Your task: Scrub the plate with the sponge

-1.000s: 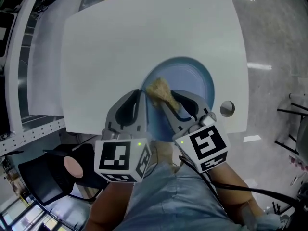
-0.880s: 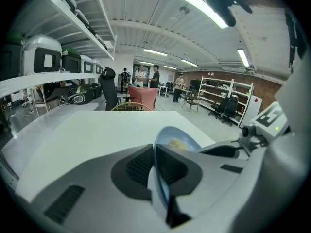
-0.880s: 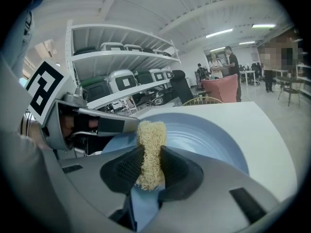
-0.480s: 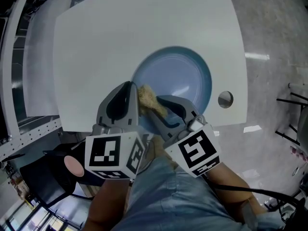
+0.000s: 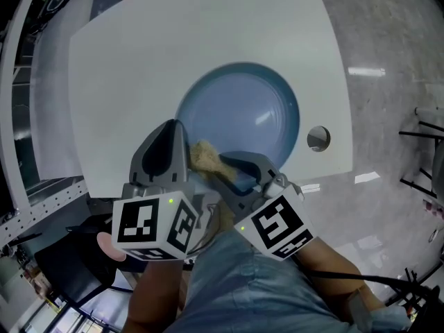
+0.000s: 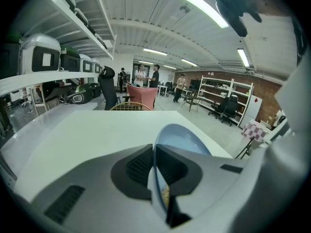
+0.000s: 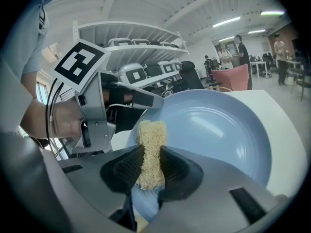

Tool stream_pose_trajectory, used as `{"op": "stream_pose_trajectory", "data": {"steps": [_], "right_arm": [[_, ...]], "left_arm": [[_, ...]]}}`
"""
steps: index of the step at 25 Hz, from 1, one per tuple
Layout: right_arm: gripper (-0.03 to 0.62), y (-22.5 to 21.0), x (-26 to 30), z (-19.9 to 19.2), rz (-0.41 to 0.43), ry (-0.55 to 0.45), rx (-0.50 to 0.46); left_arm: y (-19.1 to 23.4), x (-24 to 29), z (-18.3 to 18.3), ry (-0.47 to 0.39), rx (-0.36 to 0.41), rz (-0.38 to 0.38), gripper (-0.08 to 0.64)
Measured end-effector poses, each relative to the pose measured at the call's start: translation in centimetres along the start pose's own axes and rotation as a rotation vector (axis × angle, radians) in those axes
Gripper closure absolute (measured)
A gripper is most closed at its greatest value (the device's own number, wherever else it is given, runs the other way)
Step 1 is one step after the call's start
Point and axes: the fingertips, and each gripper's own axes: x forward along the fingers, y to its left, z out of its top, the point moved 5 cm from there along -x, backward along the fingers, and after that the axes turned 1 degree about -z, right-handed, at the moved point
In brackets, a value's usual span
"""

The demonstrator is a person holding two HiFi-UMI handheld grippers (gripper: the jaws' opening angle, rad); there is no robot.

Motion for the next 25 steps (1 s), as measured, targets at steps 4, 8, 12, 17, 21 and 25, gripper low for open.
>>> {"op": "stream_pose_trajectory", "data": {"steps": [4, 8, 12, 17, 21, 25], "right_arm": [[0.487, -0.3, -0.5, -0.8, -0.004, 0.009, 0.010], [0.486, -0.9, -1.1, -1.7, -0.026, 0.022, 0.035], [0.486, -1.7, -1.9, -2.8, -0.062, 0.040, 0.059], [0.486, -3.0, -2.9, -3.6, -0.132, 0.057, 0.092], [0.486, -4.2, -3.8, -4.2, -0.187, 0.064, 0.113], [0.486, -5.8, -4.8, -4.8, -0.242, 0.079, 0.130]], "left_arm": [[-0.3, 0.0, 0.1, -0.001, 0.007, -0.001, 0.537], [-0.4, -0.1, 0.0, -0.001, 0.014, 0.000, 0.537], [-0.6, 0.0, -0.1, 0.003, 0.019, 0.000, 0.537], [-0.7, 0.1, 0.2, 0.001, 0.031, -0.005, 0.537], [-0.9, 0.0, 0.4, 0.001, 0.056, -0.007, 0.537], [-1.1, 0.1, 0.5, 0.001, 0.082, -0.009, 0.537]]}}
